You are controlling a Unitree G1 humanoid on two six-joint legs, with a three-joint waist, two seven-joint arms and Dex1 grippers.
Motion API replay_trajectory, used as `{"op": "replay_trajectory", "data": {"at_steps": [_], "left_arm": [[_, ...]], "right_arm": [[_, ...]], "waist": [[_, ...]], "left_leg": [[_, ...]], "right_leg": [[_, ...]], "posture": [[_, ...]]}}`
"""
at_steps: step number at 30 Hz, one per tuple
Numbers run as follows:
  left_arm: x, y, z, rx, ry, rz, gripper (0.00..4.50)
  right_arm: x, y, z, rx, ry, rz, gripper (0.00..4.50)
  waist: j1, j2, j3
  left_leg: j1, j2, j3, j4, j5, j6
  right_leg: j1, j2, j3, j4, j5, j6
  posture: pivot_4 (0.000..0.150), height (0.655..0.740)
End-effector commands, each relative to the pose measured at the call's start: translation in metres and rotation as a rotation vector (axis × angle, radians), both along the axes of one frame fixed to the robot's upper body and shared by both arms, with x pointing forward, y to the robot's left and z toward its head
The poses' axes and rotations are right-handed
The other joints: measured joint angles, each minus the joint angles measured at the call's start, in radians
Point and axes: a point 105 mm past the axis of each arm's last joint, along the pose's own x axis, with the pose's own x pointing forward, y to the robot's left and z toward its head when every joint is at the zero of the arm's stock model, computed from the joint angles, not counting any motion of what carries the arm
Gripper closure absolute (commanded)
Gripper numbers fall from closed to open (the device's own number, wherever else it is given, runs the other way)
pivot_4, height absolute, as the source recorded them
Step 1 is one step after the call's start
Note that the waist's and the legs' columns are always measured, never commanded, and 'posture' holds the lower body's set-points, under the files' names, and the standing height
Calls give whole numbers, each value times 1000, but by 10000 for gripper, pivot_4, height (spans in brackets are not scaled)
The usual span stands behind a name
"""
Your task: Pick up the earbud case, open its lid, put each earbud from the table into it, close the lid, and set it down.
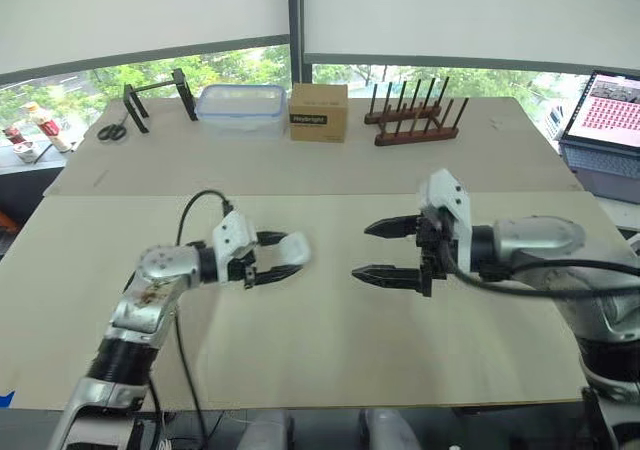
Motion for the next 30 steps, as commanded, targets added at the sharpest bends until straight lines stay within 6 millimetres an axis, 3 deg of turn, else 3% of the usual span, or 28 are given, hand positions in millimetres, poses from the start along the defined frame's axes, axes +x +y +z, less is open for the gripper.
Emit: {"op": "replay_trajectory", "data": {"at_steps": [1,7,18,21,30], "left_arm": [[-7,-17,11,-3,-161,-85,19514],[-10,-34,25,-46,-385,-151,19515],[-7,-33,24,-51,-406,-139,19515],[-8,-33,25,-49,-418,-141,19514],[-11,-35,25,-66,-413,-136,19514]], "right_arm": [[5,0,5,53,146,-47,0],[6,4,0,86,318,-62,0],[11,9,-4,143,412,-91,0],[11,10,-5,149,427,-93,8352],[12,15,-8,160,453,-79,38906]], "waist": [[-3,0,0],[3,0,0],[-3,0,0],[-4,0,0],[-4,0,0]], "left_leg": [[0,0,0,0,0,0],[-3,-1,0,2,0,1],[-2,-1,0,2,1,1],[-2,-1,0,2,1,1],[-2,-2,0,2,1,1]], "right_leg": [[0,0,0,0,0,0],[0,-1,0,-1,1,1],[0,0,0,0,1,2],[0,0,0,1,1,2],[0,0,0,1,1,2]], "posture": [[1500,7400],[1500,7400],[1500,7400],[1500,7400],[1500,7400]]}}
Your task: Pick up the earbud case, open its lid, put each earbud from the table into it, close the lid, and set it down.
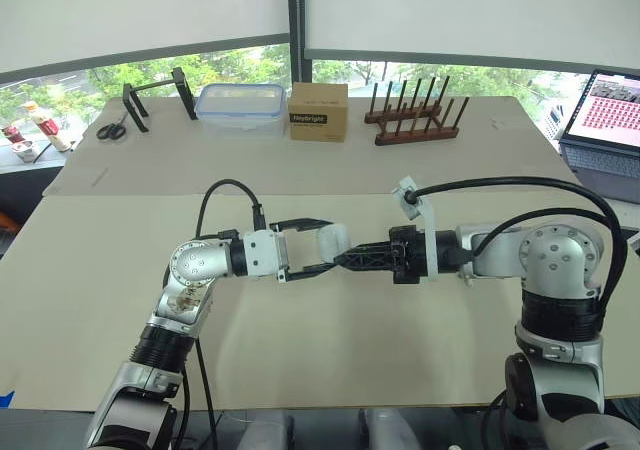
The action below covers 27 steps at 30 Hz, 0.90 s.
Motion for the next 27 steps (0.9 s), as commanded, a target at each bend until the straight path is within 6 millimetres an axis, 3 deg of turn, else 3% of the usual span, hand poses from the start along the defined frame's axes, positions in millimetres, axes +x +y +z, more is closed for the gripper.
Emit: {"op": "replay_trajectory", "data": {"at_steps": [1,2,13,20,27], "left_arm": [[-5,-4,6,-22,-28,-16,19515],[-5,-4,7,-28,-27,-14,19514],[-3,-1,7,-25,-33,0,19515],[-6,-2,6,-15,-32,-18,19515],[-10,-7,7,-13,-36,-43,19514]], "right_arm": [[-4,6,13,47,-37,39,42658],[-4,6,13,50,-34,39,45000],[-8,-2,16,52,-46,68,45000],[-7,-16,14,-4,-68,60,22147],[-5,-5,13,27,-41,69,22023]], "waist": [[0,0,0],[0,0,0],[0,0,0],[-1,0,0],[0,0,0]], "left_leg": [[0,0,0,0,0,0],[0,0,0,0,0,0],[0,0,0,0,0,0],[0,0,0,0,0,0],[0,0,0,0,0,0]], "right_leg": [[0,0,0,0,0,0],[0,0,0,0,0,0],[0,0,0,0,0,0],[0,0,0,0,0,0],[0,0,0,0,0,0]], "posture": [[1500,7400],[1500,7400],[1500,7400],[1500,7400],[1500,7400]]}}
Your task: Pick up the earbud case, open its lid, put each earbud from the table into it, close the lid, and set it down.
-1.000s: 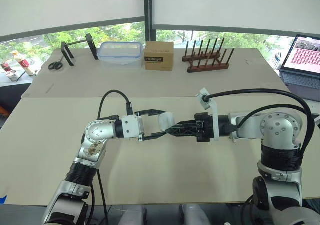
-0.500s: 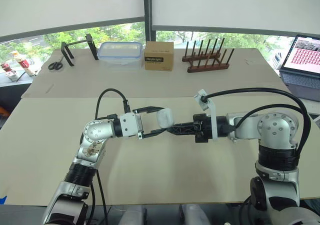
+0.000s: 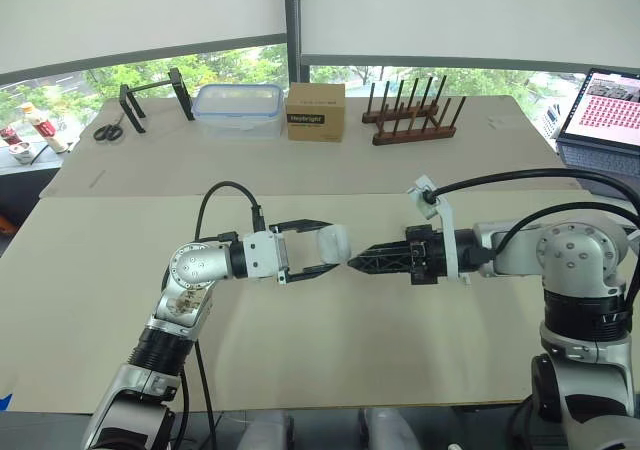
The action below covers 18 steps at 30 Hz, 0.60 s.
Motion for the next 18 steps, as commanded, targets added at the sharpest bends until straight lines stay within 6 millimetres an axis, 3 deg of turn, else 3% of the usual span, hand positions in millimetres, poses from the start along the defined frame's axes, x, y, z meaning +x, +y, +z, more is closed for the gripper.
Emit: {"op": "replay_trajectory", "data": {"at_steps": [1,12,17,18], "left_arm": [[-6,-4,11,-16,-53,-30,19515],[-8,-6,10,-16,-50,-30,19514],[-10,-6,9,-16,-52,-32,19515],[-10,-6,9,-18,-53,-30,19515]], "right_arm": [[1,6,8,22,-31,14,22023],[1,18,11,40,-28,43,22023],[1,20,10,46,-17,48,36718],[1,20,10,47,-15,50,37781]], "waist": [[0,0,0],[0,0,0],[0,0,0],[0,0,0]], "left_leg": [[0,0,0,0,0,0],[0,0,0,0,0,0],[0,0,0,0,0,0],[0,0,0,0,0,0]], "right_leg": [[0,0,0,0,0,0],[0,0,0,0,0,0],[0,0,0,0,0,0],[0,0,0,0,0,0]], "posture": [[1500,7400],[1500,7400],[1500,7400],[1500,7400]]}}
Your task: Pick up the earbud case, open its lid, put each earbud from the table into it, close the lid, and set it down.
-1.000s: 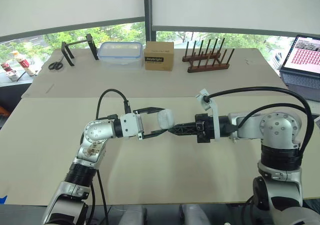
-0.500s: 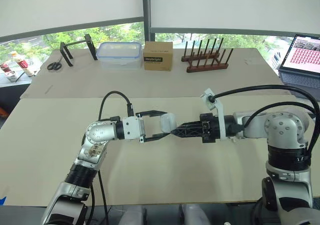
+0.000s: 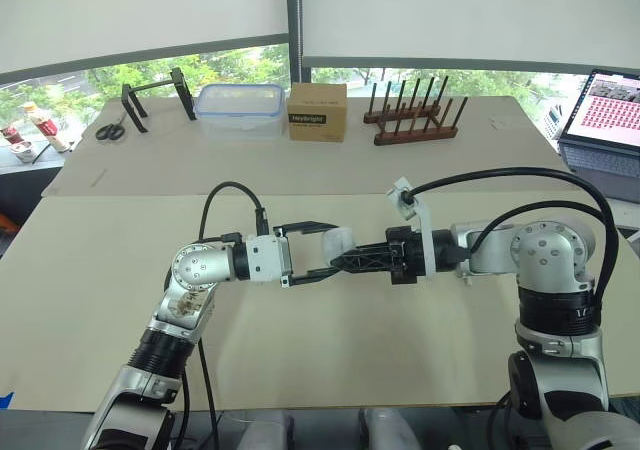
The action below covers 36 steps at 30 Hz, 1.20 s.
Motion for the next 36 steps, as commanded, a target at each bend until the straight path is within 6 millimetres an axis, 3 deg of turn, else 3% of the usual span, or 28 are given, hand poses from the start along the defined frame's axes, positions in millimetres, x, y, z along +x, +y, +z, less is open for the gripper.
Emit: {"op": "replay_trajectory", "data": {"at_steps": [1,7,11,12,17,20,26,36], "left_arm": [[-4,-3,6,-18,-34,-11,19515],[-6,-3,6,-29,-27,-23,19514],[-1,4,1,-4,2,2,1087],[2,6,-1,6,45,18,143],[17,28,-20,72,458,121,0],[14,30,-23,150,583,122,0],[13,10,-11,266,528,96,0],[5,-33,3,425,410,-41,0]], "right_arm": [[-4,5,15,38,-42,47,37776],[-5,6,18,48,-44,56,37776],[-3,7,19,38,-64,49,37776],[-2,6,19,27,-76,43,37776],[7,-6,17,-166,-296,29,37776],[8,-16,10,-358,-491,103,37776],[5,-28,-5,-653,-796,338,37776],[8,-33,-16,-696,-820,421,37776]], "waist": [[0,0,0],[0,0,0],[0,0,0],[0,0,0],[-3,0,0],[-4,0,0],[-4,0,0],[1,0,1]], "left_leg": [[0,0,0,0,0,0],[0,0,0,0,0,0],[0,0,0,0,0,0],[0,0,0,0,0,0],[0,0,0,0,0,0],[0,0,-1,0,0,0],[-1,0,1,1,0,0],[-1,0,2,2,0,0]], "right_leg": [[0,0,0,0,0,0],[0,0,0,0,0,0],[0,0,0,0,0,0],[0,0,0,0,0,0],[0,0,0,1,0,0],[0,0,-1,0,-1,1],[0,0,-1,-1,-1,1],[0,0,-1,-1,-1,1]], "posture": [[1500,7400],[1500,7400],[1500,7400],[1500,7400],[1500,7400],[1500,7400],[1500,7400],[1500,7400]]}}
